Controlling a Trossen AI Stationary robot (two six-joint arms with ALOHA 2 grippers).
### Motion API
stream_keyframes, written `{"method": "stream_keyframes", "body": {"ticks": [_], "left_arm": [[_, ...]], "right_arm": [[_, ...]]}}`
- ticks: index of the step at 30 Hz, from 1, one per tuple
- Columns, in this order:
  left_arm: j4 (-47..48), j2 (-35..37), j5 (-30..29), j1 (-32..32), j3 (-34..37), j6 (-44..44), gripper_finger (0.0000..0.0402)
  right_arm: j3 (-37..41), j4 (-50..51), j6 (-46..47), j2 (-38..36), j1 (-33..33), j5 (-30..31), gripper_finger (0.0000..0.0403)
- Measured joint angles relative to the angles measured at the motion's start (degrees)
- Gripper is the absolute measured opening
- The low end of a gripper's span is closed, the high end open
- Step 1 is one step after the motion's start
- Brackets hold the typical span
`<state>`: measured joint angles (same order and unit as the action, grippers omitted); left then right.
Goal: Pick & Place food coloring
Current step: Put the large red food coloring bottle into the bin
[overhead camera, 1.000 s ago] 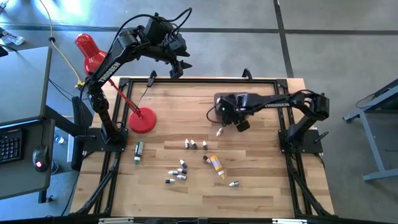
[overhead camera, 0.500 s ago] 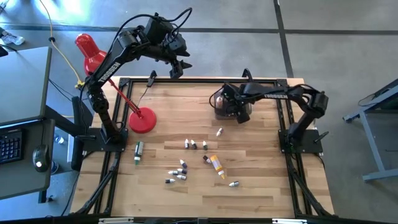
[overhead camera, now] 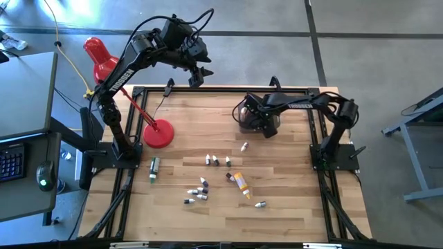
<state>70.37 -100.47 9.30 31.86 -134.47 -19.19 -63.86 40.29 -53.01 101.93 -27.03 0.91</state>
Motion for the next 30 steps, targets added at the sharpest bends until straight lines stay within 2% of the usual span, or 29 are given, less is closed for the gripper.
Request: {"method": "stream_keyframes", "body": {"ticks": [12,18,22,30], "left_arm": [[0.1,0.0,0.0,0.0,0.0,0.0,0.0225],[0.1,0.0,0.0,0.0,0.0,0.0,0.0225],[0.1,0.0,0.1,0.0,0.0,0.0,0.0225],[0.2,0.0,0.2,0.0,0.0,0.0,0.0225]], "right_arm": [[-0.1,-1.2,-1.4,0.5,0.0,0.9,0.0143],[-0.1,-0.6,-1.1,0.5,0.5,4.1,0.0115],[-0.1,-0.2,0.5,0.5,0.4,2.8,0.0101],[0.0,-0.1,5.1,0.5,0.4,3.5,0.0125]]}}
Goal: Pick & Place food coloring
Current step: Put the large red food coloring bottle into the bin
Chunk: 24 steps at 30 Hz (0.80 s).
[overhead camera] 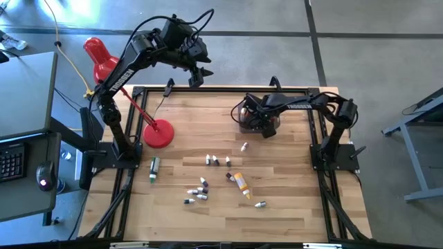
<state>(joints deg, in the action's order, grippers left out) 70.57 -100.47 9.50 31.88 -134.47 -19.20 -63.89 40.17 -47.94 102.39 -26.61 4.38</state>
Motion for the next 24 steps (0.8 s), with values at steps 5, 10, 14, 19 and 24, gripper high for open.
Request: {"method": "stream_keyframes", "body": {"ticks": [5,10,14,19,24], "left_arm": [[0.0,0.0,0.0,0.0,0.0,0.0,0.0225],[-0.1,0.0,0.0,0.0,0.0,0.0,0.0225],[0.0,0.0,0.0,0.0,0.0,0.1,0.0225],[0.0,0.0,0.0,0.0,0.0,0.1,0.0225],[0.0,0.0,0.0,0.0,0.0,0.1,0.0225]], "right_arm": [[0.1,0.4,0.0,0.0,0.0,0.0,0.0144],[0.1,0.3,0.0,0.0,0.0,0.1,0.0155],[0.1,0.3,0.0,0.0,0.0,-0.1,0.0155],[0.1,0.2,1.4,0.0,0.0,-1.5,0.0151],[0.0,0.2,1.4,0.0,0.0,-1.8,0.0151]]}}
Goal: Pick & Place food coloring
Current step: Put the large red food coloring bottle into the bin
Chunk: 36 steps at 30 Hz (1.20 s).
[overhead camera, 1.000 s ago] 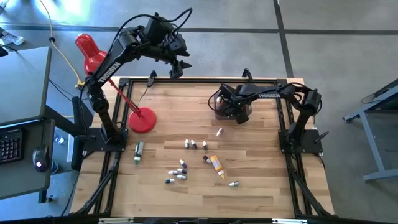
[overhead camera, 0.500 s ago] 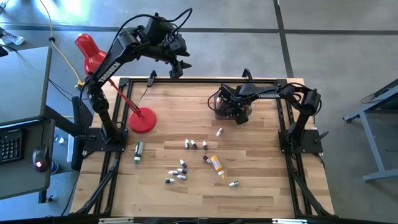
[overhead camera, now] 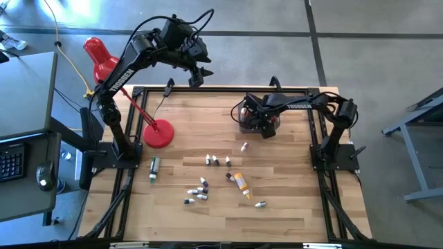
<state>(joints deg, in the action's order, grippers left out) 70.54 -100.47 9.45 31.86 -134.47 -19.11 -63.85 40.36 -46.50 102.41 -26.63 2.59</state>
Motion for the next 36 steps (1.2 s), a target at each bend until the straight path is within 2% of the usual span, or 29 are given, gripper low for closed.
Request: {"method": "stream_keyframes", "body": {"ticks": [5,14,24,31,36], "left_arm": [[0.1,0.0,0.0,0.0,0.0,0.0,0.0225],[0.1,0.0,-0.2,0.0,0.0,0.0,0.0225],[0.1,0.0,-0.2,0.0,0.0,0.0,0.0225],[0.1,0.0,-0.1,0.0,0.0,0.1,0.0225],[0.1,0.0,-0.1,0.0,0.0,0.1,0.0225]], "right_arm": [[0.0,0.0,0.1,0.2,0.0,0.3,0.0151],[-0.1,-1.7,0.3,2.3,0.0,4.7,0.0148],[-0.1,0.3,0.0,2.4,-0.7,2.8,0.0105],[-1.0,1.6,1.2,1.4,-0.7,3.6,0.0114],[-3.0,2.6,2.6,-1.2,-0.8,-0.5,0.0110]]}}
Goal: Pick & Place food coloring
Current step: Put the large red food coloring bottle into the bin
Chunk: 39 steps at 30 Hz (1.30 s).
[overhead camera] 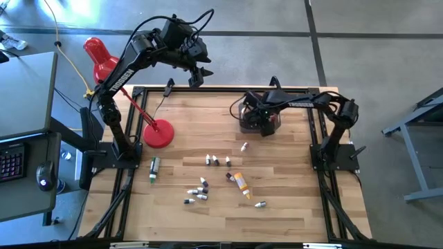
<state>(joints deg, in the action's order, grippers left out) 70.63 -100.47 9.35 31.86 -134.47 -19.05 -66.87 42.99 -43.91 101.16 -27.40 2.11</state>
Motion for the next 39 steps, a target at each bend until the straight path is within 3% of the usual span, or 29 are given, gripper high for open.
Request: {"method": "stream_keyframes", "body": {"ticks": [6,10,14,19,26,31,36,39], "left_arm": [[0.0,0.0,0.2,0.0,0.0,0.0,0.0225],[0.0,0.0,0.2,0.0,0.0,0.0,0.0225],[0.0,0.0,0.2,0.0,0.0,0.0,0.0225],[0.3,0.0,0.2,0.0,0.0,0.0,0.0225],[0.3,0.0,0.4,0.0,0.0,0.0,0.0225],[1.7,0.0,0.4,0.0,0.0,0.0,0.0225],[1.7,0.0,0.6,0.0,0.0,0.0,0.0225],[1.1,0.0,0.6,0.0,0.0,0.0,0.0225]], "right_arm": [[-1.3,5.0,0.7,-2.1,0.0,3.2,0.0113],[-1.7,5.2,3.3,-4.9,0.0,1.9,0.0114],[-1.7,2.3,7.8,-8.8,0.0,-3.6,0.0113],[-0.7,-5.0,16.5,-13.9,-1.2,-15.7,0.0115],[13.3,-24.2,21.4,-21.8,-1.3,-19.2,0.0116],[29.3,-53.6,28.2,-28.2,-1.3,-18.2,0.0116],[44.9,-83.5,36.3,-29.0,0.2,-10.5,0.0116],[50.2,-91.8,38.9,-28.8,2.3,-1.0,0.0116]]}}
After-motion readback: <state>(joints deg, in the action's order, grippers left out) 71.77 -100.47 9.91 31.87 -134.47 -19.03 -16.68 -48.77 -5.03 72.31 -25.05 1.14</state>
